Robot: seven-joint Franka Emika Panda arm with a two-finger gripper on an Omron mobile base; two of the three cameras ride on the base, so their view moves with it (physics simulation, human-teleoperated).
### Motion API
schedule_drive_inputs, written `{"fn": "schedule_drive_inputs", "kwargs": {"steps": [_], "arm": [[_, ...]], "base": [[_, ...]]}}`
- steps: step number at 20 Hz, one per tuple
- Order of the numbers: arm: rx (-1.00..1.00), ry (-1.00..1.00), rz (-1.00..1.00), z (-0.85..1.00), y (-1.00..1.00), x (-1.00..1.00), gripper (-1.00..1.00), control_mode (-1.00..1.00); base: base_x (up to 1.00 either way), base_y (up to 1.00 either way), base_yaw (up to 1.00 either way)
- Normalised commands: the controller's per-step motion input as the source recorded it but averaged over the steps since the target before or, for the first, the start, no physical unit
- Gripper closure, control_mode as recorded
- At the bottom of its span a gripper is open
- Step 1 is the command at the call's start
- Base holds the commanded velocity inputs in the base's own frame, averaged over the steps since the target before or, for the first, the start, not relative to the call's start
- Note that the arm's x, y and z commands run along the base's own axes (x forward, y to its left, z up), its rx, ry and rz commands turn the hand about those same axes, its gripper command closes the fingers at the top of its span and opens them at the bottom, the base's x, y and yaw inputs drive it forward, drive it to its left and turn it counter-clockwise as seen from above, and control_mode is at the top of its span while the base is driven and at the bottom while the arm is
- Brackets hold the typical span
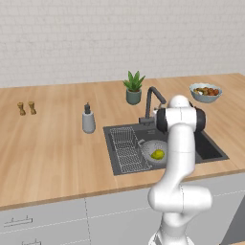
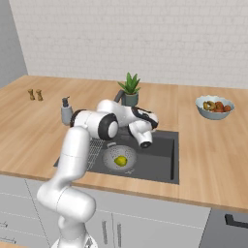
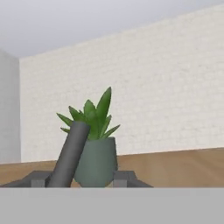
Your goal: Put the colander in the sink, put the pear in the colander, and turn on the sink faucet and pour water over the colander.
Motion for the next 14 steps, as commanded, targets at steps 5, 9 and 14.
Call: {"fn": "schedule_drive_inputs", "kwargs": {"steps": [5, 9, 14], "arm": [[0.00, 0.09, -0.16, 0.00, -1.00, 0.00, 1.00, -1.00], [0.00, 0.07, -0.14, 0.04, -0.99, -0.04, 1.00, -1.00], [0.02, 0.01, -0.06, 0.19, -0.85, -0.30, 1.00, -1.00]], "base": [[0.00, 0.00, 0.00], [0.00, 0.00, 0.00], [0.00, 0.00, 0.00]]}}
